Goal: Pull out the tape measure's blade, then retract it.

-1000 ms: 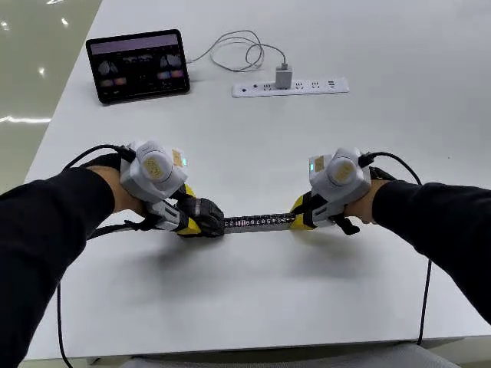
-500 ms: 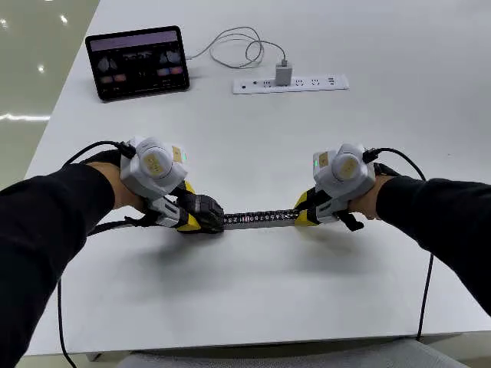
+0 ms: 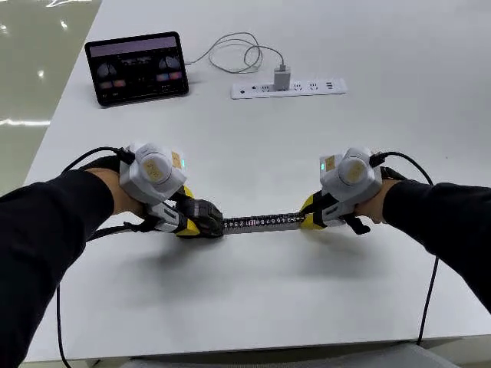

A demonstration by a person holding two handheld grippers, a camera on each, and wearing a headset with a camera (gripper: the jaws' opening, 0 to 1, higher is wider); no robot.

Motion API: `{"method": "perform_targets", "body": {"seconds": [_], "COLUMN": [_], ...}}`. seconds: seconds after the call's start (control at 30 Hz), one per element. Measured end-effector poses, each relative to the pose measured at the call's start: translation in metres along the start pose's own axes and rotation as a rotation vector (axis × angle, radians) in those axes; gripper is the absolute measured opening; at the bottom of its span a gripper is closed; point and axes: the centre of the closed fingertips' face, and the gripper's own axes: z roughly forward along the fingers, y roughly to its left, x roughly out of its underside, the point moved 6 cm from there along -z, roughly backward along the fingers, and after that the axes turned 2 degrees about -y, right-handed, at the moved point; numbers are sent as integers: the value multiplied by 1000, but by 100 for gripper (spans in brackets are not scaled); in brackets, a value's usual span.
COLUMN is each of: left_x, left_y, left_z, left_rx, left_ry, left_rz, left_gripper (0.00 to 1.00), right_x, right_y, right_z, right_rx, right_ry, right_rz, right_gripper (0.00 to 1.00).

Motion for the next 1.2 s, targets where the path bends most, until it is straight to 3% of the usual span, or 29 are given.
{"method": "perform_targets", "body": {"seconds": [1.2], "left_x": [-2], "left_y": [-1], "left_z": [-1], "left_rx": [0], "left_ry": [-2], "left_rz": [-4], "left_gripper": [30], "right_x": [11], "right_y": [-2], "right_z": [-14], "right_rx": [13], "right_ry": [3], "right_rz": [20], "right_gripper": [8]}}
